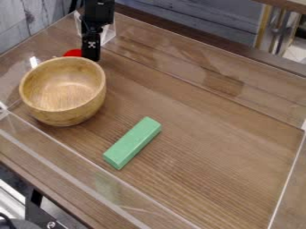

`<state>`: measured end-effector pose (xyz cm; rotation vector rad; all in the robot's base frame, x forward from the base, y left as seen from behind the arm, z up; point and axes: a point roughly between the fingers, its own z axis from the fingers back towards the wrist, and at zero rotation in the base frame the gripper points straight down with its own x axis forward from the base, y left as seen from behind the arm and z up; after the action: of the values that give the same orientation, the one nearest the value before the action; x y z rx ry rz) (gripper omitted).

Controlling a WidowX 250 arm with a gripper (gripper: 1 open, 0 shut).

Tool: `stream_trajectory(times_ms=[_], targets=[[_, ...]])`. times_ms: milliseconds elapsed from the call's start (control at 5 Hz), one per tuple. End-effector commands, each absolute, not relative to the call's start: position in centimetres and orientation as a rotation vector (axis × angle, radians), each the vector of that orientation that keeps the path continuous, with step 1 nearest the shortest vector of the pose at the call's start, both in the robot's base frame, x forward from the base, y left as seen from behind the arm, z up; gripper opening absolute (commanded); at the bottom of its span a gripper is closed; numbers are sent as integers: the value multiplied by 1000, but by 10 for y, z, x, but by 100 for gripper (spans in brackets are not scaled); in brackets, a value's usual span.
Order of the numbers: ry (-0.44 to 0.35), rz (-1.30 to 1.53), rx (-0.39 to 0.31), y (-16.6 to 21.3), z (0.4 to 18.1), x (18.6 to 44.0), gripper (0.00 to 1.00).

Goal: Move the red fruit to the right

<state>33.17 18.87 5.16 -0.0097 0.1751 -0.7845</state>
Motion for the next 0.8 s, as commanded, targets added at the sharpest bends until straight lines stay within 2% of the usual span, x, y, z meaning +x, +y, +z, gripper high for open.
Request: stream_trajectory(times_ms=[0,600], targets=[[109,-770,55,199,79,336,100],[85,-782,53,203,68,354,100]])
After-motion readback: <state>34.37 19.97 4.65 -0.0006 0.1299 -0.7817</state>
